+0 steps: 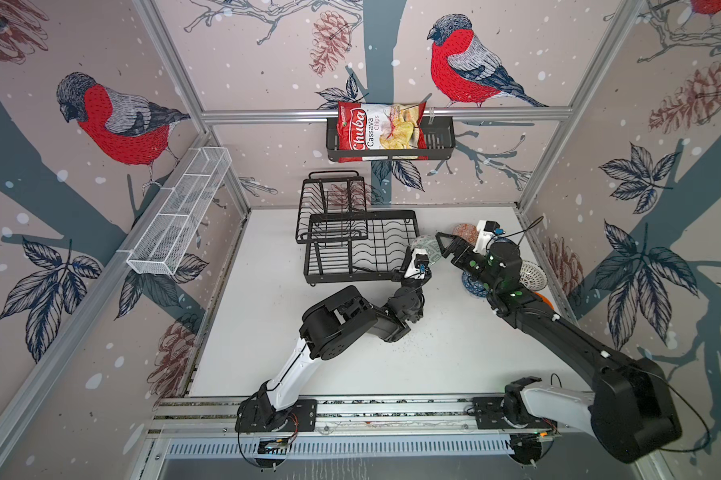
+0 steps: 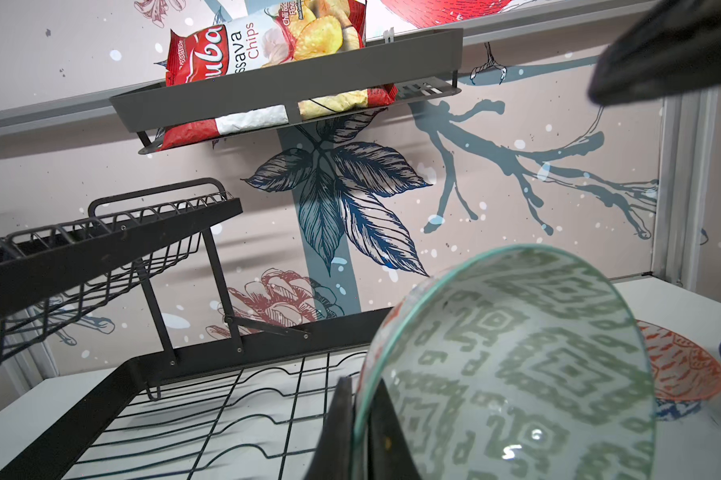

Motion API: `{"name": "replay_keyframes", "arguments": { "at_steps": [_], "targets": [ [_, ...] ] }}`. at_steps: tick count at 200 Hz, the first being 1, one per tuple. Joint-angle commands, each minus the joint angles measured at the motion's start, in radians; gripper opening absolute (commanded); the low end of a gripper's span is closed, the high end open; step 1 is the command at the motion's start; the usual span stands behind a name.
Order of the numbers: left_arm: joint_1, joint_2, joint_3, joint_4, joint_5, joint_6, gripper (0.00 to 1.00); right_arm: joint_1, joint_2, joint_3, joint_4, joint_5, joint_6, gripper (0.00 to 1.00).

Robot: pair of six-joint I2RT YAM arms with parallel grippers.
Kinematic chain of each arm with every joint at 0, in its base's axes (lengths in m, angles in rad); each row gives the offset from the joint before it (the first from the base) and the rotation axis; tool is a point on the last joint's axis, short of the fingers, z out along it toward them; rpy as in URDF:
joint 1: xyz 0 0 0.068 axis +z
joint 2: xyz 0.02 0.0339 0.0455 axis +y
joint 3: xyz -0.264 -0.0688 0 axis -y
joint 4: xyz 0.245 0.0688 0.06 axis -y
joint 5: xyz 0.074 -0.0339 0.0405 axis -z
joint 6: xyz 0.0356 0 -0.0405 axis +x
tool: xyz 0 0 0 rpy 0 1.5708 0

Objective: Load the bowls into the dish rack

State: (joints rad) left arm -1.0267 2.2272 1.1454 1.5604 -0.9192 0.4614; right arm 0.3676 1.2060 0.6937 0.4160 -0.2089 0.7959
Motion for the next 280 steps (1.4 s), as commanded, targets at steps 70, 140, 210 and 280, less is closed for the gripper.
{"name": "replay_keyframes", "arguments": {
  "at_steps": [70, 140, 210, 280],
  "targets": [
    [0.0, 0.008, -0.014, 0.166, -0.002, 0.058, 0.0, 0.074, 0.121, 0.045, 0.127, -0.066, 0.252, 0.77],
    [-0.001, -0.018, -0.071, 0.23, 0.006, 0.059, 0.0, 0.114, 0.226, 0.092, 0.171, -0.032, 0.341, 0.6],
    [-0.001, -0.028, -0.09, 0.242, 0.013, 0.048, 0.0, 0.121, 0.255, 0.076, 0.194, -0.015, 0.362, 0.38],
    [-0.001, -0.05, -0.109, 0.202, 0.01, 0.007, 0.0, 0.12, 0.272, 0.052, 0.247, -0.042, 0.374, 0.03]
  ]
}}
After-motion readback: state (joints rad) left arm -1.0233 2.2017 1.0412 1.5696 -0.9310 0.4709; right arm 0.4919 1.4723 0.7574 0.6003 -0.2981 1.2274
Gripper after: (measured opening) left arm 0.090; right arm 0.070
